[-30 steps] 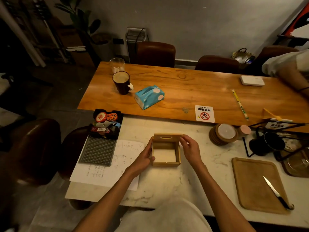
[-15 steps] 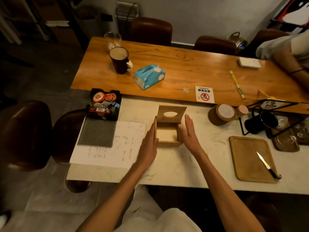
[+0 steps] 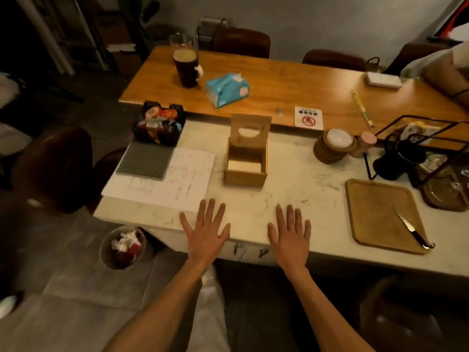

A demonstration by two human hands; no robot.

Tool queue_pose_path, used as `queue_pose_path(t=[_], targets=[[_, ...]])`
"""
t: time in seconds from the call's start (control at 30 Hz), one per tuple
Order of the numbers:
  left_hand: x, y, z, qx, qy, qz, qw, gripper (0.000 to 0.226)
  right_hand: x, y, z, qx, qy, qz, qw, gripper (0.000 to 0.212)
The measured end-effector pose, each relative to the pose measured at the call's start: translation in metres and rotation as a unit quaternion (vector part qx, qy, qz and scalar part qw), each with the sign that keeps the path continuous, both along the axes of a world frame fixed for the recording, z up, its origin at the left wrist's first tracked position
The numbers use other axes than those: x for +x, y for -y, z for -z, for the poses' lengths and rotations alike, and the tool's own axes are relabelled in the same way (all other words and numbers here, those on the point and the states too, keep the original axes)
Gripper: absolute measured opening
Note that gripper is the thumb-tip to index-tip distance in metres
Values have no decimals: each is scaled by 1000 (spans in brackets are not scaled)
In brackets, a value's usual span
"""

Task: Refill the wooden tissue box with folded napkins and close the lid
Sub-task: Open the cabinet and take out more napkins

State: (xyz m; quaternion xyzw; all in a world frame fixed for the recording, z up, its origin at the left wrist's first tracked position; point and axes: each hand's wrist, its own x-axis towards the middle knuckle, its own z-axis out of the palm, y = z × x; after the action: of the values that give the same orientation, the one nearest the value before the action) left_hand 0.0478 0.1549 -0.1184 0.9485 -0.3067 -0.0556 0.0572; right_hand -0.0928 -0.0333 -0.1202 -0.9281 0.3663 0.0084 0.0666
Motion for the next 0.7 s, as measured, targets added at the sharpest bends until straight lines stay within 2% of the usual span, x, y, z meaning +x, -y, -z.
queue_pose_path(t=[0.27, 0.37, 0.47, 0.6, 0.7], targets=[[3, 4, 13, -9, 85, 3, 996, 60, 7, -4, 12, -55, 95, 22, 994, 57], [4, 6, 19, -56, 108, 15, 992, 58, 11, -9, 15, -62, 174, 34, 982, 50], [4, 6, 38, -158, 180, 31, 970, 51, 12, -12, 28, -110, 317, 37, 941, 39], [12, 8, 64, -311, 271, 48, 910, 45, 16, -5, 53, -214, 464, 37, 859, 29], [15, 8, 70, -376, 332, 47, 864, 41, 20, -4, 56, -268, 518, 38, 811, 39]])
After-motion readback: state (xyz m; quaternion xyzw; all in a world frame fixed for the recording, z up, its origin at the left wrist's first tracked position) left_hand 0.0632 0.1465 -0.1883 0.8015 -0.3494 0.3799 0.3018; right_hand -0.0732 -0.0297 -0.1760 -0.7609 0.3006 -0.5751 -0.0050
